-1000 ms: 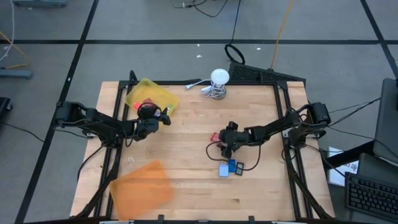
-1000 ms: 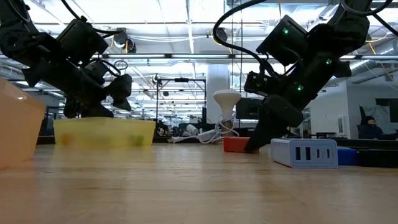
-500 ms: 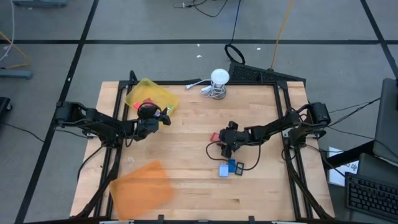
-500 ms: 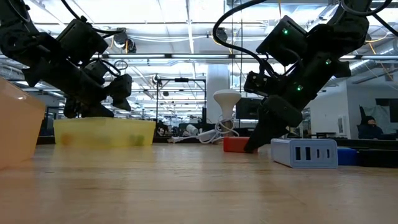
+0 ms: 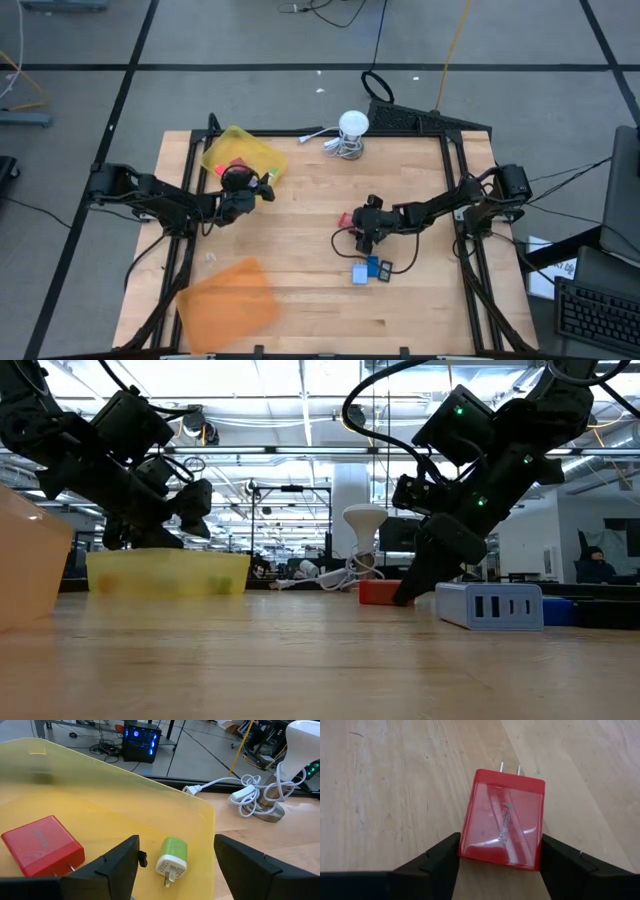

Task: Pick & Place Office items
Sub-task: Put the red charger adapter into the yellow bin

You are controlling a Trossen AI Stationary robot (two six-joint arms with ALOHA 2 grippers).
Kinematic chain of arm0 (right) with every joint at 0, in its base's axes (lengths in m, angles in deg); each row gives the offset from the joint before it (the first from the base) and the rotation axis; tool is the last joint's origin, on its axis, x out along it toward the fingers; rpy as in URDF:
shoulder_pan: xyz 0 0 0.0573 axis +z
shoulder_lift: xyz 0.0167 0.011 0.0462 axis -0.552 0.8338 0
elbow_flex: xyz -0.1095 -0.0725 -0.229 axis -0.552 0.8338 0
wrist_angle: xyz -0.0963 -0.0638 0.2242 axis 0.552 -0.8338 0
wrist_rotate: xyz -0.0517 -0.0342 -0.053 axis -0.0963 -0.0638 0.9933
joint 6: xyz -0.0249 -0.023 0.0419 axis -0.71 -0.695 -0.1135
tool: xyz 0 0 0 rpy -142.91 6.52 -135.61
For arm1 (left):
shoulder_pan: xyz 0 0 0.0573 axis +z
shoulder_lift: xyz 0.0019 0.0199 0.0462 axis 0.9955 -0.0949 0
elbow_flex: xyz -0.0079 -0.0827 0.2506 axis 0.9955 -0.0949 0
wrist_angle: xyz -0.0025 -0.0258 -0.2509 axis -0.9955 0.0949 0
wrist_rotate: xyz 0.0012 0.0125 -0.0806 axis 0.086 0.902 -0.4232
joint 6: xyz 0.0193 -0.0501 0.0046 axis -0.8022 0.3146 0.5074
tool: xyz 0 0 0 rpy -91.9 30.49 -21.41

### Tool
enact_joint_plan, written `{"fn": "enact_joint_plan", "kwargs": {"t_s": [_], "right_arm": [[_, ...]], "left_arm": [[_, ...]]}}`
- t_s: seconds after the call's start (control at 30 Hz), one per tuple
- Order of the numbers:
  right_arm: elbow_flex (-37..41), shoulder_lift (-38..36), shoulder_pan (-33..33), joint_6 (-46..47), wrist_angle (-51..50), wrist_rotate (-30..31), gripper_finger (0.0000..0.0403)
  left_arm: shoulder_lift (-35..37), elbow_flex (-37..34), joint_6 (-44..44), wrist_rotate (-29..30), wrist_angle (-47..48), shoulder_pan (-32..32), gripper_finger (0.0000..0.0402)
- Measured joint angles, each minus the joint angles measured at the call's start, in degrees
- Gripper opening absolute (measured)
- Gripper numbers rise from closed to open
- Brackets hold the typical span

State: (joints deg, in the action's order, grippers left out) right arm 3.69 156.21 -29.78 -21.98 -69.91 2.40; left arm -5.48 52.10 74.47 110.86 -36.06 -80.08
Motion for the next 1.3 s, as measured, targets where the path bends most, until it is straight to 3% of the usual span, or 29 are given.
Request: {"fn": "enact_joint_plan", "kwargs": {"t_s": [0.53, 0.93, 1.17, 1.3], "right_arm": [[0.0, -0.3, 0.2, -4.3, -0.1, 0.0, 0.0221], [0.0, -9.1, 2.3, -9.0, -4.7, 0.2, 0.0219], [0.0, -14.6, 3.1, -9.0, -9.0, 0.2, 0.0225], [0.0, -16.3, 3.1, -9.0, -9.5, 0.1, 0.0219]], "left_arm": [[0.0, 0.0, 0.0, 0.0, 0.0, 0.0, 0.0246], [0.0, 0.0, -0.3, -1.3, 0.0, 0.0, 0.0258], [0.0, 0.0, -0.4, -4.7, -1.3, 0.0, 0.0244], [0.0, 0.0, -4.2, -10.9, -5.4, 0.0, 0.0241]]}}
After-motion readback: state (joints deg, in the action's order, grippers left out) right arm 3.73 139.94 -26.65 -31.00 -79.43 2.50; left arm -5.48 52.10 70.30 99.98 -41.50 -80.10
